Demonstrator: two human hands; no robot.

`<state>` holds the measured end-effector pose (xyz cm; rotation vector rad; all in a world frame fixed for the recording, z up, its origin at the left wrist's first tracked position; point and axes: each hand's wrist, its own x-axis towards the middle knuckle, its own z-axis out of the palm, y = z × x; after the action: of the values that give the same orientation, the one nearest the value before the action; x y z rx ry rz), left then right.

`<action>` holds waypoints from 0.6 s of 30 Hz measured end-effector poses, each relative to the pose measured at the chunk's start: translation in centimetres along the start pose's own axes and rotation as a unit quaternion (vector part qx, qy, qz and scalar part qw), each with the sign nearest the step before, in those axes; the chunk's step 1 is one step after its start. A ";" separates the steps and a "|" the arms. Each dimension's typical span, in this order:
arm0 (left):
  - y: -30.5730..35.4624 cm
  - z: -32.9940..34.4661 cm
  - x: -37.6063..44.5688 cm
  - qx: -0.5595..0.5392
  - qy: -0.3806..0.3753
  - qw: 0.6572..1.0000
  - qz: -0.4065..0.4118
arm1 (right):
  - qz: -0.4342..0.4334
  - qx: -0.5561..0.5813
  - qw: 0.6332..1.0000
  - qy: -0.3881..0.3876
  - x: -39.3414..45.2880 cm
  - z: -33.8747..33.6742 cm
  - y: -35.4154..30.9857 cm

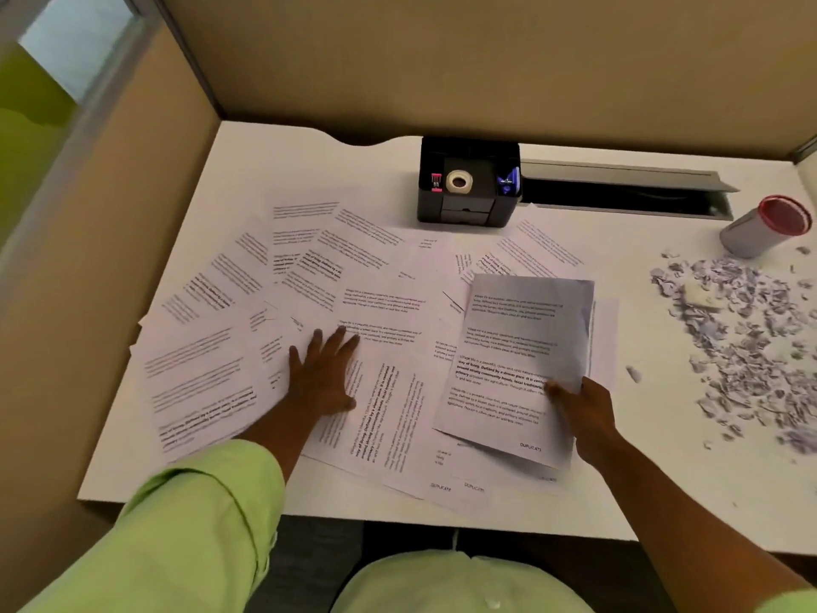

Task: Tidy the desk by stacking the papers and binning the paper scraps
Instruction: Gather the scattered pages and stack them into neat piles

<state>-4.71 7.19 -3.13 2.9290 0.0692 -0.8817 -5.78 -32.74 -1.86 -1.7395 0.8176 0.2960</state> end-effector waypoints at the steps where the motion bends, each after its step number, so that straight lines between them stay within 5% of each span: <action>1: 0.2 -0.2 0.4 0.017 -0.001 1.000 0.016 | 0.010 -0.005 1.000 0.006 0.0 0.0 0.5; 7: 1.3 -1.6 1.9 0.094 0.030 0.994 0.044 | 0.038 0.002 0.999 0.037 -0.9 -0.1 2.4; 18: 1.3 -2.5 2.4 0.068 0.068 0.992 0.082 | 0.034 0.013 0.998 0.042 -2.1 -0.2 2.5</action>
<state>-1.28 6.19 -2.32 3.0622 -0.2283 -0.6876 -8.94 -32.44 -2.47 -1.7115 0.9392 0.2579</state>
